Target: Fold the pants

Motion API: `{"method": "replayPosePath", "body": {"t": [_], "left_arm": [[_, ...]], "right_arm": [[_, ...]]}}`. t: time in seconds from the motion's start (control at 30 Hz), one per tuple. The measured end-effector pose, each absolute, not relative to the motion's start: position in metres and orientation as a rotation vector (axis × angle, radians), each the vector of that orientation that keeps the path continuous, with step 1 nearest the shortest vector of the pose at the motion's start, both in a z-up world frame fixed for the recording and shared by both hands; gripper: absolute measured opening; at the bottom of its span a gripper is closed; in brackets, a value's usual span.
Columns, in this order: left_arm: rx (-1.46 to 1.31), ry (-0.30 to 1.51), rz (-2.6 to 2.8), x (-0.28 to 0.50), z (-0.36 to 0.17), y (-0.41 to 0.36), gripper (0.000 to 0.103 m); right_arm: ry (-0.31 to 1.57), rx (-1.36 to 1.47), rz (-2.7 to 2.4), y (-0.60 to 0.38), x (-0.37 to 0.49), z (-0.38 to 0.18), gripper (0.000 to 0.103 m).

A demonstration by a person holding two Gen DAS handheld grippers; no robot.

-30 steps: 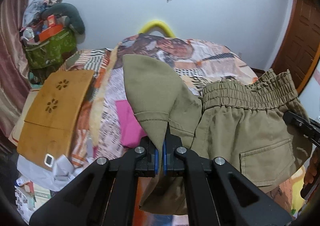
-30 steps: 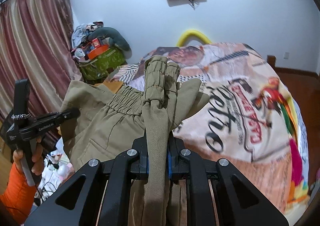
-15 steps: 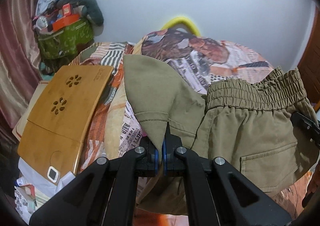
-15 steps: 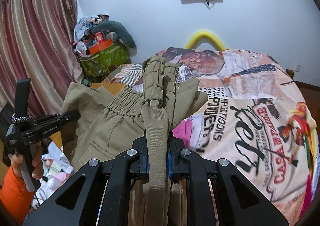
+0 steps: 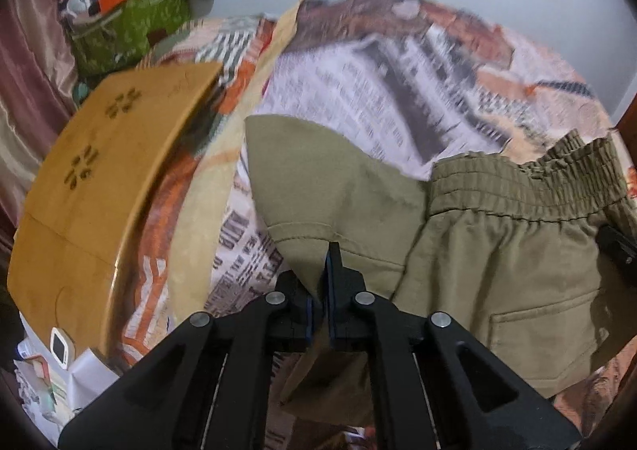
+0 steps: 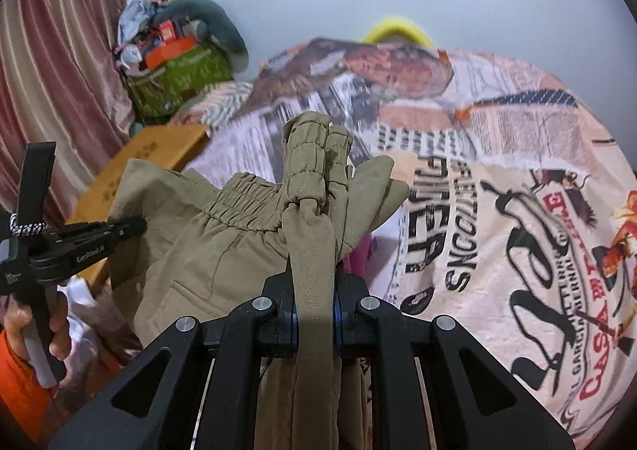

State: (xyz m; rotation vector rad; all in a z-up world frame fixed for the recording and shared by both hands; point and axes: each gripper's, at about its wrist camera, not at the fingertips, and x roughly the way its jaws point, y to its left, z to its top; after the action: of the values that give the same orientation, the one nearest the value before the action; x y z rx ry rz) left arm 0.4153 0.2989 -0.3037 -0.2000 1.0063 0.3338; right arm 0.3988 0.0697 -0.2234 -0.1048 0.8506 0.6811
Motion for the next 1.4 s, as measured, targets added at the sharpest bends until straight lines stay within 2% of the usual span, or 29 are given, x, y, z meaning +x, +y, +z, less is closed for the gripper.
{"method": "replayPosePath", "body": {"t": [0.1, 0.2, 0.23, 0.33, 0.4, 0.43, 0.47, 0.67, 0.83, 1.4], "left_arm": [[-0.179, 1.022, 0.361, 0.417, -0.316, 0.305, 0.022], [-0.201, 1.052, 0.354, 0.412, -0.324, 0.316, 0.027], [-0.211, 1.062, 0.354, 0.411, -0.325, 0.318, 0.028], [-0.24, 1.083, 0.358, 0.399, -0.327, 0.326, 0.035], [-0.238, 1.091, 0.369, 0.389, -0.328, 0.328, 0.044], [-0.237, 1.095, 0.37, 0.385, -0.328, 0.329, 0.046], [-0.234, 1.101, 0.368, 0.381, -0.328, 0.329, 0.047], [-0.17, 1.138, 0.381, 0.353, -0.315, 0.322, 0.047], [-0.154, 1.075, 0.358, 0.32, -0.273, 0.309, 0.047], [-0.03, 0.592, 0.22, 0.169, -0.073, 0.186, 0.047]], "right_arm": [[0.879, -0.135, 0.662, 0.071, 0.402, -0.235, 0.014], [0.898, -0.119, 0.645, 0.063, 0.404, -0.239, 0.019], [0.903, -0.117, 0.636, 0.06, 0.404, -0.239, 0.024], [0.923, -0.12, 0.599, 0.053, 0.404, -0.239, 0.027], [0.95, -0.123, 0.573, 0.046, 0.402, -0.236, 0.038], [0.953, -0.126, 0.563, 0.042, 0.4, -0.235, 0.045], [0.952, -0.127, 0.561, 0.038, 0.396, -0.232, 0.048], [0.94, -0.11, 0.562, 0.02, 0.373, -0.211, 0.051], [0.861, -0.077, 0.609, 0.012, 0.341, -0.176, 0.052], [0.485, -0.037, 0.667, -0.024, 0.198, -0.049, 0.052]]}}
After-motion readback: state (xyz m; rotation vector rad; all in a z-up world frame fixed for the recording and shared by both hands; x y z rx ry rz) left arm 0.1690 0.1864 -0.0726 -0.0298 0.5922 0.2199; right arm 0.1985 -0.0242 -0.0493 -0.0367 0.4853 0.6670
